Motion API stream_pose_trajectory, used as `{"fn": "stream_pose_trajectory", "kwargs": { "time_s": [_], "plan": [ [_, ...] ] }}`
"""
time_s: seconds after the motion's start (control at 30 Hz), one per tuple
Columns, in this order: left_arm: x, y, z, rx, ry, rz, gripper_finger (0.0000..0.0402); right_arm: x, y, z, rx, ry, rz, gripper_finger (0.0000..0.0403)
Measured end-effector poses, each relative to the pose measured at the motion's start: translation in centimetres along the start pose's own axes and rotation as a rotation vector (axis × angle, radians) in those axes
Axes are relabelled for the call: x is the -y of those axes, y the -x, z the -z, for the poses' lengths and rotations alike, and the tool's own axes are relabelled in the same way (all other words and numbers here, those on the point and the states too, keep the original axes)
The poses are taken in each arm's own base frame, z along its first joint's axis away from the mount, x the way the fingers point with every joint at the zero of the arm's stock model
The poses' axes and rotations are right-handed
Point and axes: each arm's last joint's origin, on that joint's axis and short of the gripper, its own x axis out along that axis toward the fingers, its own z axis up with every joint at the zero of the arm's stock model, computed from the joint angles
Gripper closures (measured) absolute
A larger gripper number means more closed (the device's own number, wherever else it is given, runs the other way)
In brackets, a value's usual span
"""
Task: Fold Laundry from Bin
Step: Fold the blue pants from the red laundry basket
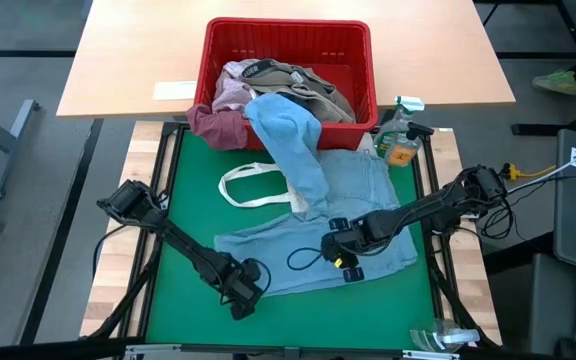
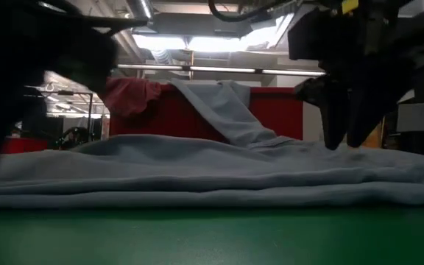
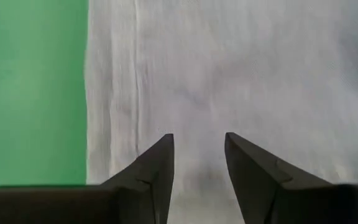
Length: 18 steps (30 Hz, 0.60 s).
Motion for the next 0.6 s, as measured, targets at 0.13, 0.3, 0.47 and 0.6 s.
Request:
{"fn": "stream_pose_trajectory", "kwargs": {
  "time_s": [0.13, 0.3, 0.47, 0.6],
  "plan": [
    [0.3, -0.1, 1.1, -0.053, 0.014, 0.001, 0.0308, 0.0, 0.7, -0.2, -0.037, 0.017, 0.015, 0.026],
    [0.7, -0.2, 2.7, -0.121, 0.047, -0.007, 0.0308, 0.0, 1.0, 0.4, -0.113, 0.014, 0.026, 0.026],
    [1.1, -0.3, 3.8, -0.163, 0.125, -0.011, 0.0308, 0.1, 1.1, 0.8, -0.156, 0.013, 0.042, 0.026],
    [1.4, 0.1, 4.0, -0.151, 0.145, -0.001, 0.0308, 0.1, 1.1, 0.8, -0.156, 0.016, 0.058, 0.026]
  ]
}}
